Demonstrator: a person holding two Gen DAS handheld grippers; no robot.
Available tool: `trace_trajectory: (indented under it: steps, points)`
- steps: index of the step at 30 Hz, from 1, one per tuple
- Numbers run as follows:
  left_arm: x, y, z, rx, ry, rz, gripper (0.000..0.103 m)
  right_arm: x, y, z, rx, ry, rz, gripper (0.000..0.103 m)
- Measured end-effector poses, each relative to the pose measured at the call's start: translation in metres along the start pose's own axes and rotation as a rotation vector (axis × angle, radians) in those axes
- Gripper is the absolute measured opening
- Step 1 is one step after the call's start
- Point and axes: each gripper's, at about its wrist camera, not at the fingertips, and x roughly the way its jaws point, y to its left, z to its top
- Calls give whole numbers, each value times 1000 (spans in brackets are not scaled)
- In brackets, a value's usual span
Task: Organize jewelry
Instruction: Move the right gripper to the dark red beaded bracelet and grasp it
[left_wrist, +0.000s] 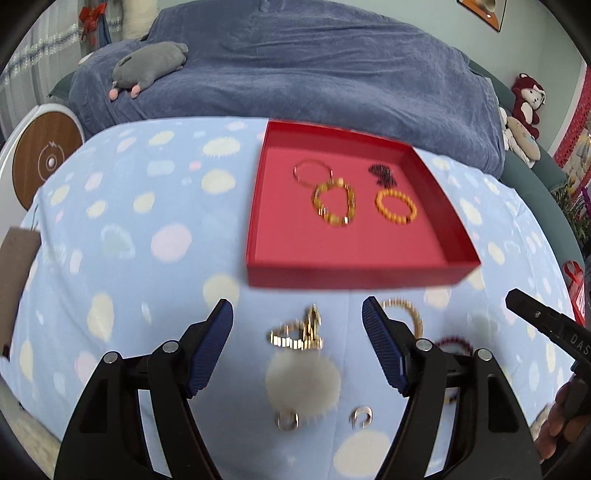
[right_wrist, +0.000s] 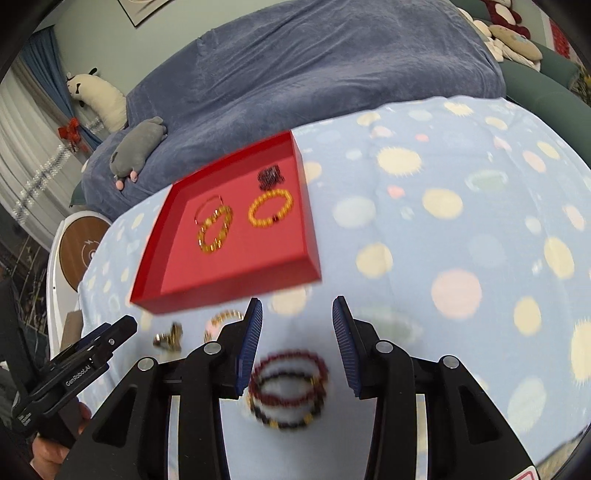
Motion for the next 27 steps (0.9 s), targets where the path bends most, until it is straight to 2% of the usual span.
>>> trace_trajectory:
  steps: [8,14,21,27]
  points:
    - [-8,6,-47,-31,59,-14,69,-13,-4,-59,0,58,-19,39]
    - [-8,-5,-61,-21,75,-23,69,-13,4,-80,-39,81,-27,39]
    - [-7,-17,-64,18,72,-4,70,-3,5,-71,-38,79,-25,39]
    - [-2,-13,-64,-3,86,-4,70,17,0,-53,-26,84,-46,39]
